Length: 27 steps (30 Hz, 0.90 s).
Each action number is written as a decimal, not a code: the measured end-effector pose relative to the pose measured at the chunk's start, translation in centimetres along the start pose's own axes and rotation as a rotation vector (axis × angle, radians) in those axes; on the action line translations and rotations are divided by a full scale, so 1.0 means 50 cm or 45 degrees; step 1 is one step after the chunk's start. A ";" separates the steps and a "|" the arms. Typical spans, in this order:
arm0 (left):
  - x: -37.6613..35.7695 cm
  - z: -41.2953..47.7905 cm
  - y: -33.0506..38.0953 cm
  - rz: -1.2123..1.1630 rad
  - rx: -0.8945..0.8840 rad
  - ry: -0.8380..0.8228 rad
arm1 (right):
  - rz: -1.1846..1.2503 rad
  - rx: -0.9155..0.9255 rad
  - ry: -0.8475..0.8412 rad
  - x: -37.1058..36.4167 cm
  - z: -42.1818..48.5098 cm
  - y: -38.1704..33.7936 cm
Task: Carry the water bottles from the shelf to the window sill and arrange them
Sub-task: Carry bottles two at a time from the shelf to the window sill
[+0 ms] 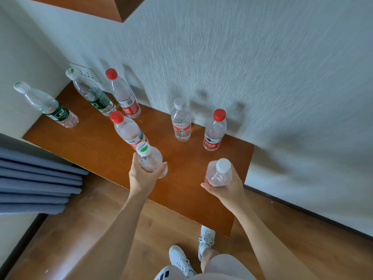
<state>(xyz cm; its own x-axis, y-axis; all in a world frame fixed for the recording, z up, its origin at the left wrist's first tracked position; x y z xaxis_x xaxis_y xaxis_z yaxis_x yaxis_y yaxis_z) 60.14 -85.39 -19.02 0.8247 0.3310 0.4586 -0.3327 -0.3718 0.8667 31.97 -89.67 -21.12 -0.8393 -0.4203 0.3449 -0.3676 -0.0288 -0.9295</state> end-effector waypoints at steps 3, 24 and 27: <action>0.010 -0.023 0.033 -0.039 -0.073 -0.036 | 0.029 0.043 0.103 0.006 0.001 -0.039; 0.198 -0.250 0.231 -0.405 -0.462 -0.047 | 0.383 0.206 0.113 -0.043 -0.073 -0.369; 0.255 -0.293 0.199 -0.423 -0.372 0.112 | 0.383 0.243 -0.040 -0.095 -0.082 -0.394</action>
<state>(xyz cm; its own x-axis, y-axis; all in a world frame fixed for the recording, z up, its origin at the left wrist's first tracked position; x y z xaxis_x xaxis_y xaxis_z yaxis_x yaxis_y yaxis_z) 60.64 -72.16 -1.67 0.8706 0.4685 0.1504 -0.1822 0.0230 0.9830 41.56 -83.38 -3.94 -0.8847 -0.4635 0.0506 -0.0220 -0.0669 -0.9975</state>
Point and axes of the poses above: each hand's wrist, its own z-axis towards the middle knuckle, its own x-axis out of the back of the hand, y = z × x, the point moved 7 cm from there along z, towards the middle knuckle, and after that the axes turned 11 degrees about -y, right-handed, at the moved point
